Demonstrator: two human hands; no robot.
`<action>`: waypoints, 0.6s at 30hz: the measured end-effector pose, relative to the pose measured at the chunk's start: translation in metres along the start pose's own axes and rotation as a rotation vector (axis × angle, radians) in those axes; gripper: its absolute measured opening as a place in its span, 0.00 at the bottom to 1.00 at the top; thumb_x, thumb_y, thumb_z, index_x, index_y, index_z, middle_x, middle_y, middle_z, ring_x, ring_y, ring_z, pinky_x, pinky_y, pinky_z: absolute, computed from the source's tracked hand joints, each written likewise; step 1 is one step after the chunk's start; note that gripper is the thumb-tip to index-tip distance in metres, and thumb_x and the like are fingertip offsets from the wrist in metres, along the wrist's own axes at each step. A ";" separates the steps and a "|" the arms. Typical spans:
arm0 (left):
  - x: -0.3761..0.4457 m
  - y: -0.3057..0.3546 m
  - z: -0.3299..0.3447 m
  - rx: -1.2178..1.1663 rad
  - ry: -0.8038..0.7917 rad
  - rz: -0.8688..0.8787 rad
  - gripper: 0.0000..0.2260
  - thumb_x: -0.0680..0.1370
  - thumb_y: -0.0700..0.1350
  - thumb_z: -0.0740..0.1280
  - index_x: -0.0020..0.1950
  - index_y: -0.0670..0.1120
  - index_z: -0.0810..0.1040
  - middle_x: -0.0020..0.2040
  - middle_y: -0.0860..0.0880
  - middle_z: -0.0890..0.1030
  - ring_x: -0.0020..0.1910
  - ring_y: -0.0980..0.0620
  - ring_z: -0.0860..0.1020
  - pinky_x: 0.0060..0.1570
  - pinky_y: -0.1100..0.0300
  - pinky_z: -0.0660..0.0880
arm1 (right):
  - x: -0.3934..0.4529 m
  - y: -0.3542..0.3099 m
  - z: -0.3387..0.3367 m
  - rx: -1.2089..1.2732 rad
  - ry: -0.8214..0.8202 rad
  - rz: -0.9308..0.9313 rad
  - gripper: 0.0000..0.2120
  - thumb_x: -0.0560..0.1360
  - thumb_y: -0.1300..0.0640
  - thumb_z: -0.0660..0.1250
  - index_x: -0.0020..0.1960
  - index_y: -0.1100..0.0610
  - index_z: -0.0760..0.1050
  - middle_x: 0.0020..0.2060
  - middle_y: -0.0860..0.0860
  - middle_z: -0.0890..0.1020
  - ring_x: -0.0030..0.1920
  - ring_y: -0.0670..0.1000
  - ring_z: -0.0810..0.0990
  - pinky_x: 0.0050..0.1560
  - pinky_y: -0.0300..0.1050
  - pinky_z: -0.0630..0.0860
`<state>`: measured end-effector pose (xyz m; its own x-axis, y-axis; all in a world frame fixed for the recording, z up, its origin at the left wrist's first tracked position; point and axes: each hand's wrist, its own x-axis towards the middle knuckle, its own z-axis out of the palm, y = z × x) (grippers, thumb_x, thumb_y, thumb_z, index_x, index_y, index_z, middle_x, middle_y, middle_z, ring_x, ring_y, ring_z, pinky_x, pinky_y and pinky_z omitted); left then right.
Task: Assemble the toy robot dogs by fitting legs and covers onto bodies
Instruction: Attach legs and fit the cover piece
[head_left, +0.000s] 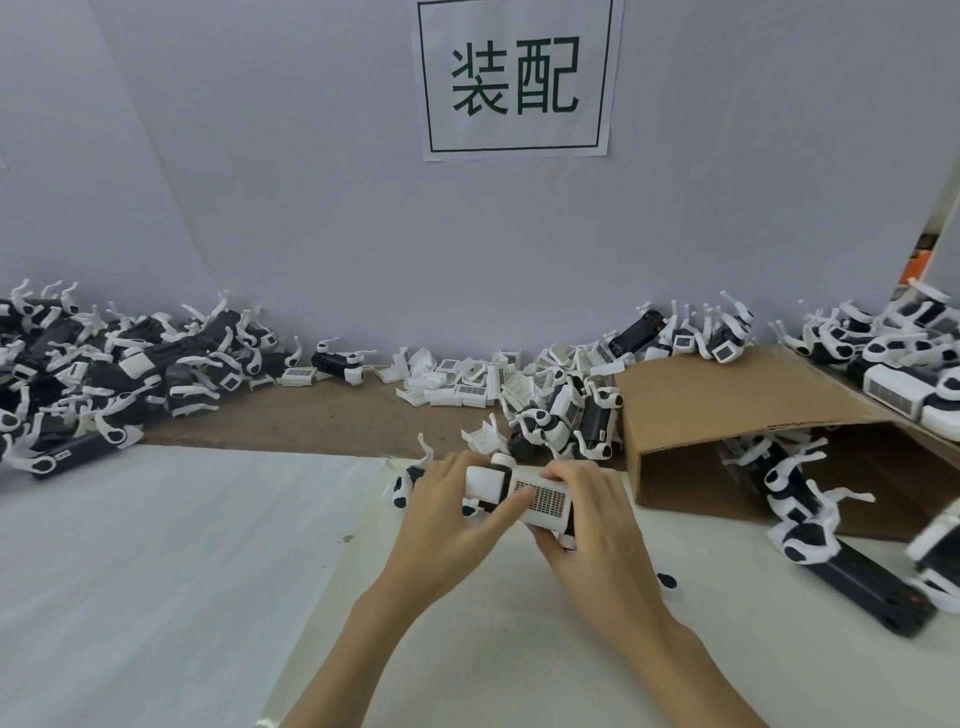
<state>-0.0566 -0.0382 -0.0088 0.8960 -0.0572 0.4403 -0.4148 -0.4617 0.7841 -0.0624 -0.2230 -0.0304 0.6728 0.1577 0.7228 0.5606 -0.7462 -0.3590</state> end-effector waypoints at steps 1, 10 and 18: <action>0.000 0.000 0.001 -0.080 -0.043 -0.046 0.10 0.81 0.58 0.73 0.55 0.53 0.81 0.49 0.55 0.84 0.54 0.54 0.81 0.53 0.60 0.78 | 0.001 -0.001 -0.001 -0.016 0.004 -0.014 0.25 0.70 0.58 0.82 0.63 0.56 0.75 0.57 0.49 0.78 0.57 0.54 0.76 0.53 0.51 0.80; -0.001 -0.012 -0.009 -0.047 -0.224 0.013 0.13 0.79 0.58 0.73 0.63 0.63 0.78 0.58 0.63 0.81 0.66 0.49 0.72 0.63 0.56 0.71 | 0.005 0.010 -0.013 0.146 -0.314 0.096 0.18 0.83 0.43 0.63 0.69 0.48 0.76 0.52 0.38 0.78 0.55 0.45 0.73 0.57 0.41 0.70; -0.002 -0.007 -0.002 0.099 0.019 0.094 0.16 0.76 0.70 0.67 0.56 0.62 0.79 0.53 0.62 0.82 0.62 0.58 0.73 0.64 0.54 0.68 | 0.008 0.001 -0.020 0.500 -0.420 0.302 0.10 0.86 0.50 0.60 0.64 0.45 0.78 0.47 0.48 0.86 0.47 0.50 0.84 0.51 0.53 0.81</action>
<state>-0.0560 -0.0332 -0.0147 0.8503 -0.0884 0.5188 -0.4785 -0.5405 0.6921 -0.0664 -0.2353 -0.0136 0.9059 0.3015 0.2972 0.4071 -0.4273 -0.8073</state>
